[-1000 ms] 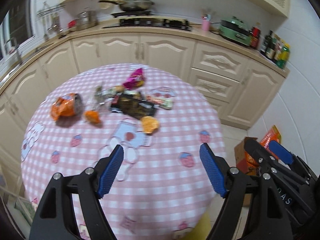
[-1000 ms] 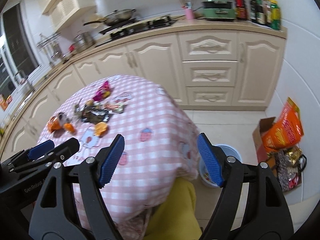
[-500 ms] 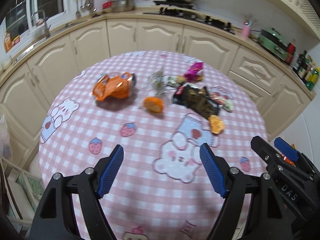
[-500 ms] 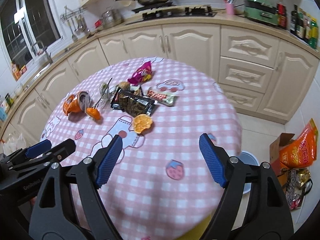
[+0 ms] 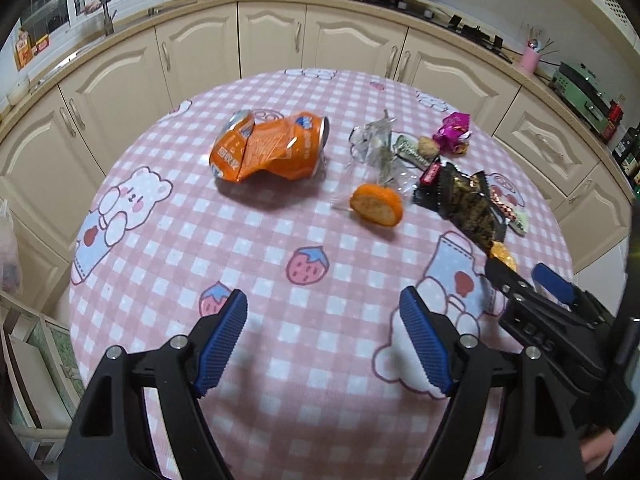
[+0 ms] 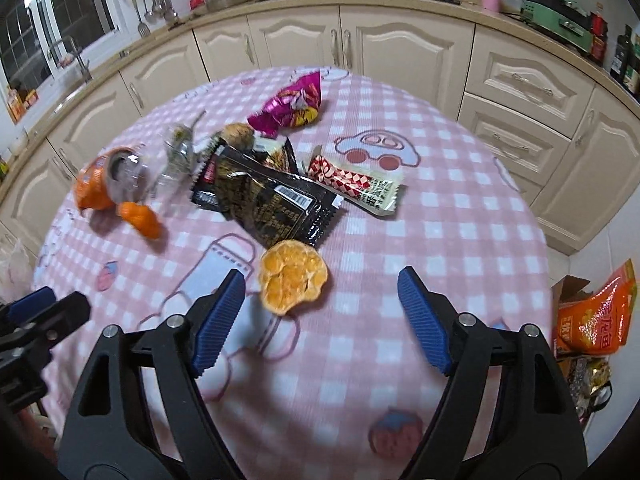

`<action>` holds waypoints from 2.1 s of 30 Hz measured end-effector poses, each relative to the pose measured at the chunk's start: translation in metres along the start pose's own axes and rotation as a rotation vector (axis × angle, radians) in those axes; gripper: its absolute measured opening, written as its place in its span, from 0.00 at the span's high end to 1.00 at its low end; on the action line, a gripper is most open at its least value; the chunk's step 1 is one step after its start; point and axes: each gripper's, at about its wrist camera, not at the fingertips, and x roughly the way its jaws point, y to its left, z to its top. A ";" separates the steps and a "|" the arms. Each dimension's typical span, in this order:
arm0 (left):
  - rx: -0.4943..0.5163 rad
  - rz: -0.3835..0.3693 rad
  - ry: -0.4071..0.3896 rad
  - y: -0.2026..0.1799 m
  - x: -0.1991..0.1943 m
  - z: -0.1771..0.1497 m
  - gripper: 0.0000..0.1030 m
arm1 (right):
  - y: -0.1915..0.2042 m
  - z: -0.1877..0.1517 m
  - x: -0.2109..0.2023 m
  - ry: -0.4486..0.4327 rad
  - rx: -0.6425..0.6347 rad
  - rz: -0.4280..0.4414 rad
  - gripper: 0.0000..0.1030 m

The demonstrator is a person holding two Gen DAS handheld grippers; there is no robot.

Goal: Collect trash
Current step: 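Grasp the orange peel piece with the right gripper, then grasp the stemmed orange piece with the left gripper while the right gripper holds the peel, then carry both orange pieces over the blue bin and open both grippers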

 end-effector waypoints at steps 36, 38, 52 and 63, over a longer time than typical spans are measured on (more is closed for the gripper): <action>-0.092 -0.059 0.022 -0.005 0.044 0.050 0.87 | -0.049 0.007 -0.021 -0.076 0.085 0.014 0.66; -0.087 -0.060 0.009 -0.005 0.037 0.048 0.87 | -0.049 0.006 -0.025 -0.084 0.085 0.009 0.66; 0.012 -0.102 -0.078 -0.036 -0.019 0.021 0.87 | -0.067 -0.014 -0.060 -0.131 0.120 -0.031 0.66; 0.161 -0.214 -0.031 -0.111 -0.023 -0.007 0.87 | -0.121 -0.039 -0.104 -0.186 0.232 -0.064 0.66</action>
